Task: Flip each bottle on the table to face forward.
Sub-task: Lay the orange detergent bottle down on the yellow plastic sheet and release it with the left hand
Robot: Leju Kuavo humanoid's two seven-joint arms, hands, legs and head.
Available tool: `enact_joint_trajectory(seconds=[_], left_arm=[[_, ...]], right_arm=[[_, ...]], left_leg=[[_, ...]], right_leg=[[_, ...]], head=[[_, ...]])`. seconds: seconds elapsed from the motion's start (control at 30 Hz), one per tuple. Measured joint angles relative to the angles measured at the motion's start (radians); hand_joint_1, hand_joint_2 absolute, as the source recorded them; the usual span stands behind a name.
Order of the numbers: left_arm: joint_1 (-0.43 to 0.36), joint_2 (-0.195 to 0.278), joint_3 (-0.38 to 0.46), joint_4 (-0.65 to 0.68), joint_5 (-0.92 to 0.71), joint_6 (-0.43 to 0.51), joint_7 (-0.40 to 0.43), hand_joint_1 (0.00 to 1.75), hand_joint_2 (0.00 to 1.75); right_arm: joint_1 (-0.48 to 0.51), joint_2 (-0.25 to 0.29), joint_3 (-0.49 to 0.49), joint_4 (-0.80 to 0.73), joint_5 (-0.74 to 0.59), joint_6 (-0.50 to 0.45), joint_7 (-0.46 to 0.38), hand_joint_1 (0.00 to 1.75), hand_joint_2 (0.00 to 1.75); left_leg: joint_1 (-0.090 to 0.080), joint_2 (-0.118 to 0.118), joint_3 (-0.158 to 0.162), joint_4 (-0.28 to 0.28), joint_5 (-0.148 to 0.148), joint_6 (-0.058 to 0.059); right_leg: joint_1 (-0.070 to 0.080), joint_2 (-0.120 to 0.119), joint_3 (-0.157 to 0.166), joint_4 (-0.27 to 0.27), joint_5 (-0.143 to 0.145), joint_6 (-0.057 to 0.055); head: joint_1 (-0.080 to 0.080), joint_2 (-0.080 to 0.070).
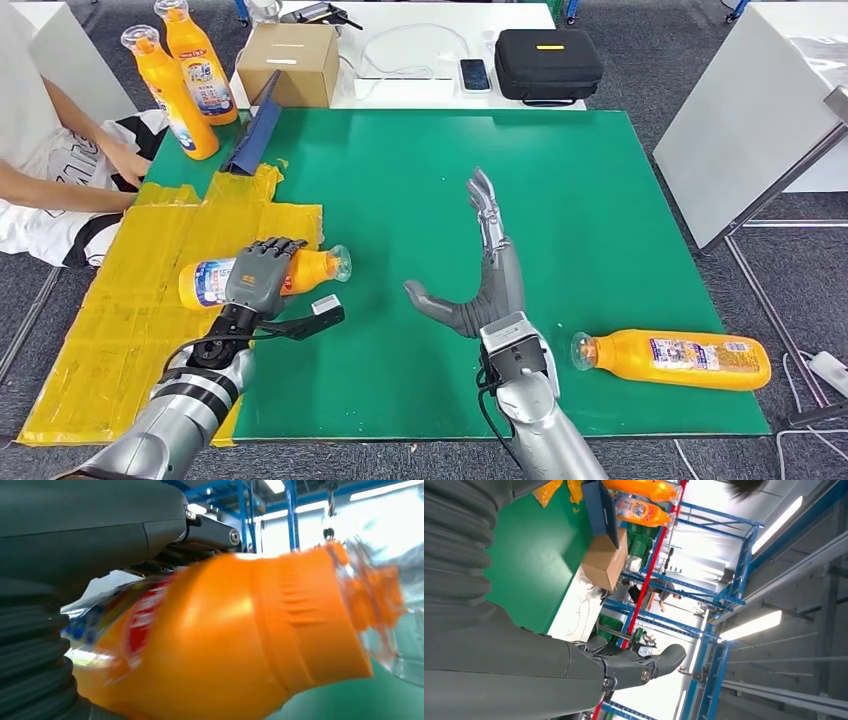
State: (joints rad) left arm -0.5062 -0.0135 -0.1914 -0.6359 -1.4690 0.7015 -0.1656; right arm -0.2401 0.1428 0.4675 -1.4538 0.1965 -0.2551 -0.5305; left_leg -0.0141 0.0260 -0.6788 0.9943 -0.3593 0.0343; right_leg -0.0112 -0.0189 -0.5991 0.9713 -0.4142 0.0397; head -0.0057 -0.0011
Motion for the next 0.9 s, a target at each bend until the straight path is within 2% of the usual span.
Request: enact_joint_trajectory(seconds=[0.3, 0.67, 0.8, 0.9], left_arm=[[-0.052, 0.0, 0.065, 0.171, 0.03, 0.004, 0.005, 0.0, 1.75], [-0.076, -0.002, 0.086, 0.23, 0.043, 0.007, -0.004, 0.0, 1.75], [-0.086, -0.003, 0.118, 0.254, 0.104, -0.001, -0.048, 0.0, 1.75], [-0.092, -0.007, 0.157, 0.264, 0.203, -0.042, -0.145, 0.0, 1.75]], right_arm=[[-0.007, 0.001, 0.009, 0.013, 0.021, 0.004, 0.008, 0.0, 1.75], [-0.01, 0.001, 0.012, 0.017, 0.027, 0.008, 0.012, 0.0, 1.75], [-0.014, 0.001, 0.017, 0.018, 0.04, 0.009, 0.021, 0.0, 1.75], [-0.016, 0.001, 0.018, 0.018, 0.053, 0.009, 0.029, 0.0, 1.75]], left_leg=[[0.0, -0.001, 0.0, 0.0, 0.0, 0.0], [0.0, -0.001, 0.003, 0.0, 0.0, 0.0], [0.0, -0.001, 0.004, 0.0, 0.0, 0.0], [0.0, -0.001, 0.005, 0.0, 0.0, 0.0]], right_leg=[[0.0, 0.0, 0.001, 0.0, 0.0, 0.0], [0.0, 0.0, 0.003, 0.0, 0.0, 0.0], [0.0, 0.0, 0.004, 0.0, 0.0, 0.0], [0.0, 0.0, 0.005, 0.0, 0.0, 0.0]], head=[[0.0, 0.0], [0.0, 0.0], [0.0, 0.0], [0.0, 0.0]])
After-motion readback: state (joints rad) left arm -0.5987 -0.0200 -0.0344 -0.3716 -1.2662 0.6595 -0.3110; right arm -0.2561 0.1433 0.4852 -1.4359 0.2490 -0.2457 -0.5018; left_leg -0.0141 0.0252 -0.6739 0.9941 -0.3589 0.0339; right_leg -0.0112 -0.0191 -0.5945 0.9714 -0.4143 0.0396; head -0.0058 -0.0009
